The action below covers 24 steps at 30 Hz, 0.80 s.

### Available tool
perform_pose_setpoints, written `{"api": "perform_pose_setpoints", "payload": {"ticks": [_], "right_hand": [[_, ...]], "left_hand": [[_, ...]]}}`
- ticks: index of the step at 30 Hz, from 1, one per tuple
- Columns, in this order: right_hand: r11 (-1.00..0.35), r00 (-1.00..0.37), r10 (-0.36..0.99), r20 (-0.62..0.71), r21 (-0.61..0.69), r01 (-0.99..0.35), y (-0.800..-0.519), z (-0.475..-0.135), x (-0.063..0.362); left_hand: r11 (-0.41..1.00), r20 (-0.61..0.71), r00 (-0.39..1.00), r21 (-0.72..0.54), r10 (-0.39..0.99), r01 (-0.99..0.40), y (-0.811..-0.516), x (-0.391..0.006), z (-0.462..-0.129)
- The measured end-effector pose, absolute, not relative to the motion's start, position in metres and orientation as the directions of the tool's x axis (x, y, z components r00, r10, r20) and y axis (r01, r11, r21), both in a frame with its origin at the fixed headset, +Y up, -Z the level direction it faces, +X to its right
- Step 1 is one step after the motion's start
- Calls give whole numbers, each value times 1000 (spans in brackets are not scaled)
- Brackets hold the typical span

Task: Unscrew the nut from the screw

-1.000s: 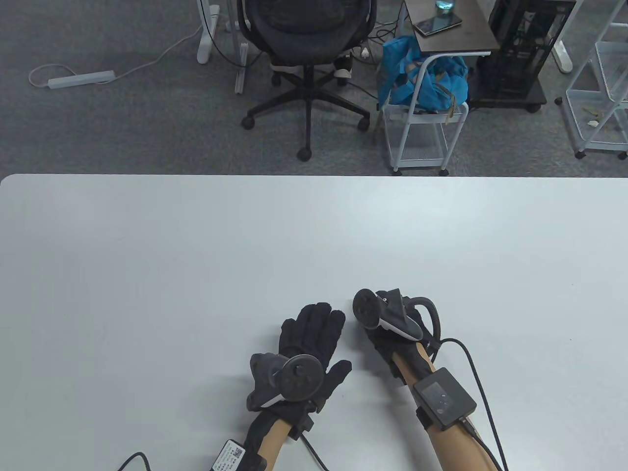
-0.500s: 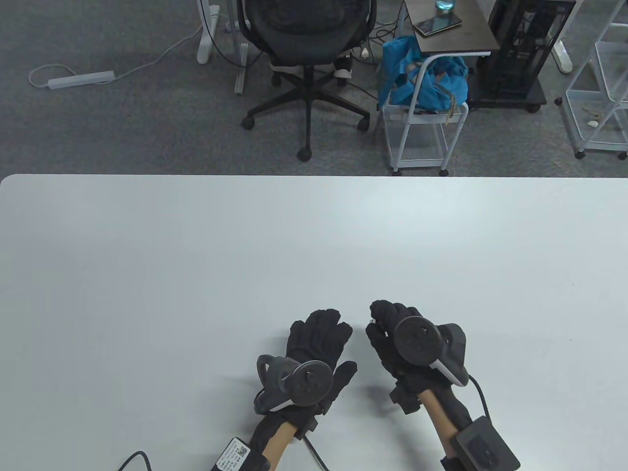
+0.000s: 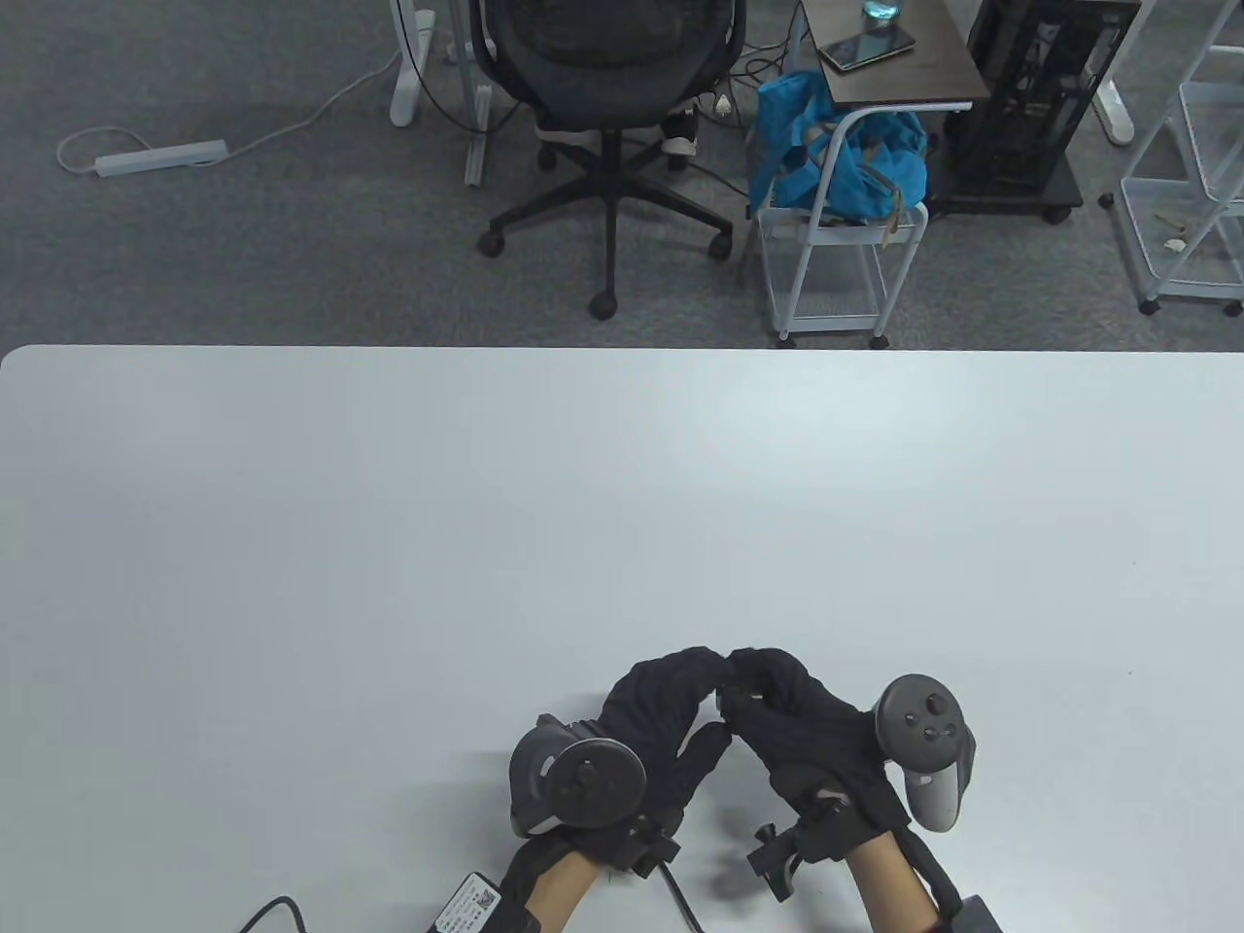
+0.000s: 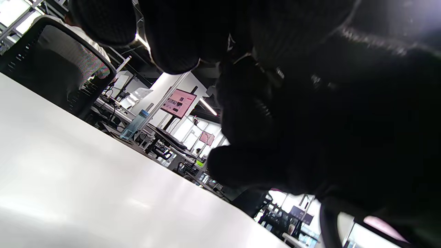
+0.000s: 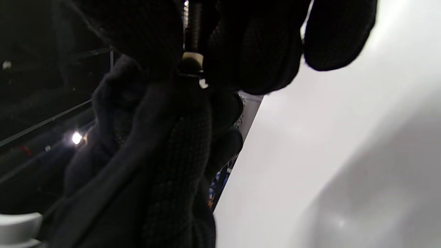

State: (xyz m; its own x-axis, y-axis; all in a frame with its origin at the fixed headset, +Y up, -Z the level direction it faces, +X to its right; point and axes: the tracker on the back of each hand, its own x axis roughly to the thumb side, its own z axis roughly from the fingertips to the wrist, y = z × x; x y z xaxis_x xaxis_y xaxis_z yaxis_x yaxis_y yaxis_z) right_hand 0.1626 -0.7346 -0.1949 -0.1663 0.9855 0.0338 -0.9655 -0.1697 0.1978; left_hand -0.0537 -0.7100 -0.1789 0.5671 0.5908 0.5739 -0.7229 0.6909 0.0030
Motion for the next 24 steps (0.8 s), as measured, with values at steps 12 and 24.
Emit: {"api": "perform_pose_setpoints", "payload": {"ticks": [12, 24], "right_hand": [[-2, -12, 999, -36, 253, -967, -740, -188, 159], [-161, -141, 976, 166, 114, -980, -728, -179, 154]], "left_hand": [[603, 557, 509, 19, 656, -798, -706, -61, -177], [339, 376, 264, -149, 888, -929, -722, -70, -187]]}}
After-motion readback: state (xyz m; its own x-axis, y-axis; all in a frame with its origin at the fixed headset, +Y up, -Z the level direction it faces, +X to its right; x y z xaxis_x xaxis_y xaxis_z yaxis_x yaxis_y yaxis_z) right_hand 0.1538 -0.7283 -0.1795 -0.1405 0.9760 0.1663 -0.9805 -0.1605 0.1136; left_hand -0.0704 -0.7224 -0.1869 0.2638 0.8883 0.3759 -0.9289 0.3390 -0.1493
